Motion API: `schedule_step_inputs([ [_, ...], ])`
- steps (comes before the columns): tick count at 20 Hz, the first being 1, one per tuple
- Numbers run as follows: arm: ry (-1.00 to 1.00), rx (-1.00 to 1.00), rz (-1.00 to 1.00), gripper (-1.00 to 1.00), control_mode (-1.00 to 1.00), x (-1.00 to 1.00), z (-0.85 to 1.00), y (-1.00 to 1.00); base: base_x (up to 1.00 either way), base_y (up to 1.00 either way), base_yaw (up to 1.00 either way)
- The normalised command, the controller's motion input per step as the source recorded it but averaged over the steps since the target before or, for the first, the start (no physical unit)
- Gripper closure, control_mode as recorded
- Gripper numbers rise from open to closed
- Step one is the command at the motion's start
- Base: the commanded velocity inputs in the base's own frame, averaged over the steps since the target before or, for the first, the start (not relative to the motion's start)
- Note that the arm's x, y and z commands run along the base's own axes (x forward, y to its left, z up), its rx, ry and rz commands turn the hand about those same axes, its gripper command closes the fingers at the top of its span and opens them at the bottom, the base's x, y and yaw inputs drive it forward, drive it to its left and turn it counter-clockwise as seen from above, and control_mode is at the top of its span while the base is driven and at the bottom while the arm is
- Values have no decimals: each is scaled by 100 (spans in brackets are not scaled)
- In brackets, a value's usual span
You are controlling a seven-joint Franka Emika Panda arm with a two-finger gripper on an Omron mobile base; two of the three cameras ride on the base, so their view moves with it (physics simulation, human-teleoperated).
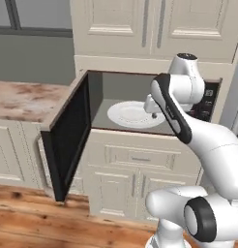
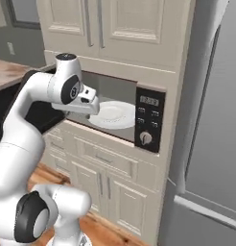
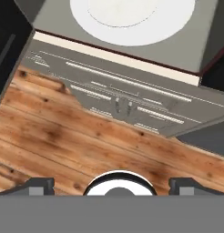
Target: Pick the marshmallow from the counter and place it in the microwave.
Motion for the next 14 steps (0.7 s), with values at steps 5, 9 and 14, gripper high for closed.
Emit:
schedule_step_inputs([
  [5,0,0,0,-100,100,0,0,0,-100,-2,66],
  [9,0,0,0,-100,100,0,0,0,-70,0,94],
  [14,0,0,0,-100,100,0,0,0,-37,15,99],
])
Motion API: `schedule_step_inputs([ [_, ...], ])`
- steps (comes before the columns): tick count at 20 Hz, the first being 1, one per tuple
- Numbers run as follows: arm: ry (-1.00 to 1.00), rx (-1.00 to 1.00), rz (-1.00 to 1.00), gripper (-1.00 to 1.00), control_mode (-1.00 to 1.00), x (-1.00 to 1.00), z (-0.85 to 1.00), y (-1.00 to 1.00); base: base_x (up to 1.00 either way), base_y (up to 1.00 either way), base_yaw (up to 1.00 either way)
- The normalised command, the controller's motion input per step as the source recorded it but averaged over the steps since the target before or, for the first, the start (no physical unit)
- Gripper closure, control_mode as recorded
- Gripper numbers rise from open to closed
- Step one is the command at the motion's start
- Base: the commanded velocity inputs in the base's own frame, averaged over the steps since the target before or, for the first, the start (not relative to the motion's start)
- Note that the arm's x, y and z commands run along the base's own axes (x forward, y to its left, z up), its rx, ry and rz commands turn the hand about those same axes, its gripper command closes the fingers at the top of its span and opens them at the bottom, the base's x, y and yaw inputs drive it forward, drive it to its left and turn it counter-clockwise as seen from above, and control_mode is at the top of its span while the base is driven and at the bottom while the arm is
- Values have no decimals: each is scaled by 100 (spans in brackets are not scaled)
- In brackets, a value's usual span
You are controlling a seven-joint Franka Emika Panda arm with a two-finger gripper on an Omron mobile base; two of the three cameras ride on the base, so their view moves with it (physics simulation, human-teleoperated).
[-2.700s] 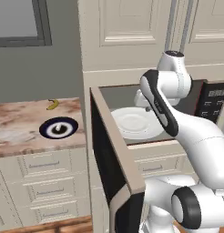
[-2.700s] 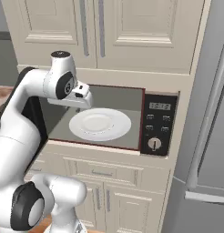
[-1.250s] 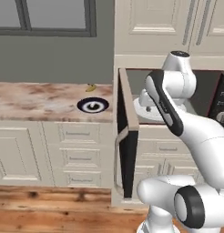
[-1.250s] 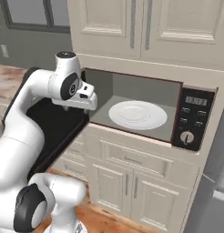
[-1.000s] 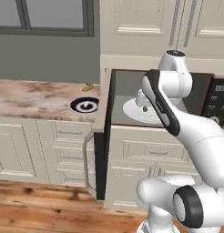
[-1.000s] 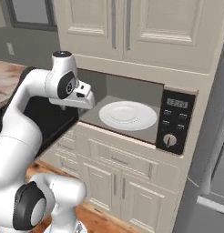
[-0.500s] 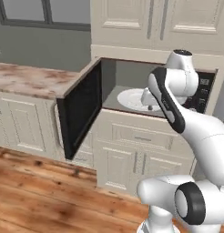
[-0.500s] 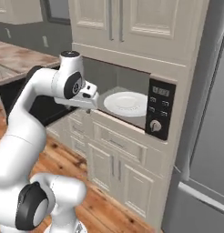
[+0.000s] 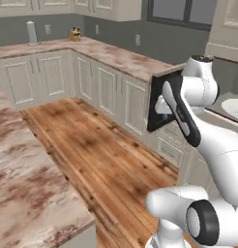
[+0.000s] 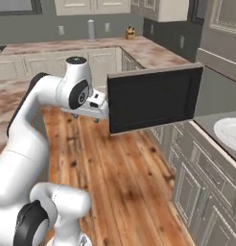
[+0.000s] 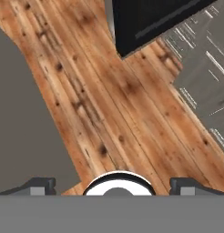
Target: Pick the marshmallow from the counter and place it in the microwave.
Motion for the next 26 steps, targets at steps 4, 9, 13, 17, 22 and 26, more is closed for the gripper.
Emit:
schedule_step_inputs([
  [4,0,0,0,-100,100,0,0,0,-19,57,97],
  [9,0,0,0,-100,100,0,0,0,64,60,64],
  [13,0,0,0,-100,100,0,0,0,100,11,32],
  [17,0,0,0,-100,100,0,0,0,100,12,24],
  [22,0,0,0,-100,100,0,0,0,100,15,20],
  [26,0,0,0,-100,100,0,0,0,100,0,9],
])
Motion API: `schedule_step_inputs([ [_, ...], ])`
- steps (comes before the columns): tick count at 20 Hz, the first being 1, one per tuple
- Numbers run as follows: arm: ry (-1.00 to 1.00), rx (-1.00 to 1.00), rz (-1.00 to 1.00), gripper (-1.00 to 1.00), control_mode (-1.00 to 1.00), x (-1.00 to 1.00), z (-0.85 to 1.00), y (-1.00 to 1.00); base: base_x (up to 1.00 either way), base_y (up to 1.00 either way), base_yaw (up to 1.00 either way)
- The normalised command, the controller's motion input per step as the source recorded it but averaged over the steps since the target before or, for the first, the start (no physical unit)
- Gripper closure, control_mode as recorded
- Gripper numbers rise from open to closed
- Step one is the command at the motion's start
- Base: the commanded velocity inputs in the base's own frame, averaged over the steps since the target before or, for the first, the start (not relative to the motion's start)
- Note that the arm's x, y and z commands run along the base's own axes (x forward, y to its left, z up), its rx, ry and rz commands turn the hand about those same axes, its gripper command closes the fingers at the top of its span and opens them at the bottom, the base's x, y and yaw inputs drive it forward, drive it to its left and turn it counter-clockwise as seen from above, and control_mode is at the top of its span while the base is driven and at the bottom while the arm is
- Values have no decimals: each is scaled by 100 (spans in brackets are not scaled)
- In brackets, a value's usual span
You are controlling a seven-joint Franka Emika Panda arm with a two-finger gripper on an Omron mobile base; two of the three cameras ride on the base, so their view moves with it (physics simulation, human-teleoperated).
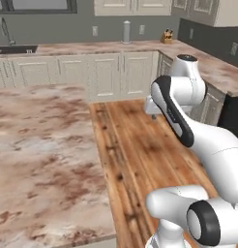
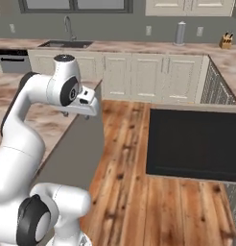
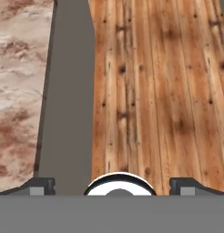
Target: Pick the marshmallow from the counter and place it in the microwave.
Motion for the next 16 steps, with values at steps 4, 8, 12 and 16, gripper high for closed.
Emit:
schedule_step_inputs([
  [4,0,0,0,-100,100,0,0,0,100,0,6],
  [8,0,0,0,-100,100,0,0,0,100,-1,0],
  [12,0,0,0,-100,100,0,0,0,100,0,0],
  [16,0,0,0,-100,100,0,0,0,100,0,0],
])
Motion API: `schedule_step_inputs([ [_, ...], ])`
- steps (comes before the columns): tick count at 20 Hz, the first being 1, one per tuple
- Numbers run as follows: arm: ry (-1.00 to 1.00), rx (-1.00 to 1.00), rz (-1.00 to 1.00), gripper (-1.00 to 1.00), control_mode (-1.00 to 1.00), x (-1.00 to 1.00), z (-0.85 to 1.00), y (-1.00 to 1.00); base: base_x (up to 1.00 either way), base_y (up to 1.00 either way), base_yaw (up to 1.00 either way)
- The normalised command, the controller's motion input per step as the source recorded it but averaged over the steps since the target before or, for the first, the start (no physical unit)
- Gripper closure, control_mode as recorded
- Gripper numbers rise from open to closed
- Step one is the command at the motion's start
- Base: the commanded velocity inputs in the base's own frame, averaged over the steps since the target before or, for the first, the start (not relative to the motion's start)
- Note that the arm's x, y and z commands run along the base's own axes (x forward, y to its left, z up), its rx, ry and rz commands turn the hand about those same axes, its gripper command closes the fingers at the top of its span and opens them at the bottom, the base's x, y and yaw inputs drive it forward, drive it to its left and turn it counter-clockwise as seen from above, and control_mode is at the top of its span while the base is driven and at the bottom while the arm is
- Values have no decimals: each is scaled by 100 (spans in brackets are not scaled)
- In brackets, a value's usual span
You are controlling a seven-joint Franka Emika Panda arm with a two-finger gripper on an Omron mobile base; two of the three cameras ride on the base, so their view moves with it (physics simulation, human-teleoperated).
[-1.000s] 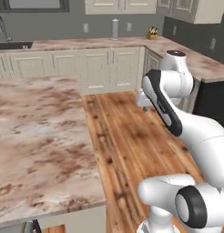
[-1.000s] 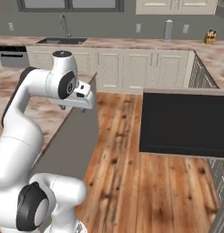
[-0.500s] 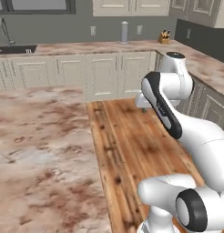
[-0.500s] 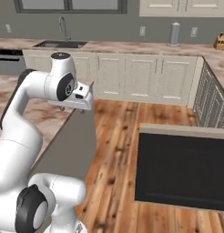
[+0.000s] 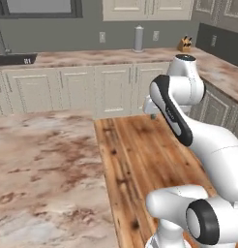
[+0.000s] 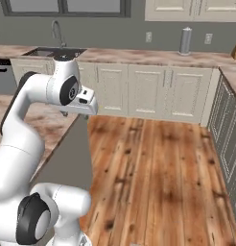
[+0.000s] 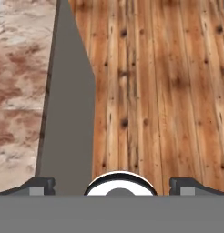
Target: Pick the marshmallow from the counter and place it in the microwave.
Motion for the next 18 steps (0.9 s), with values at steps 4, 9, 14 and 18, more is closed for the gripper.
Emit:
schedule_step_inputs([
  [4,0,0,0,-100,100,0,0,0,100,0,0],
  [9,0,0,0,-100,100,0,0,0,94,-9,-27],
  [14,0,0,0,-100,100,0,0,0,22,0,-78],
  [18,0,0,0,-100,100,0,0,0,0,0,-93],
])
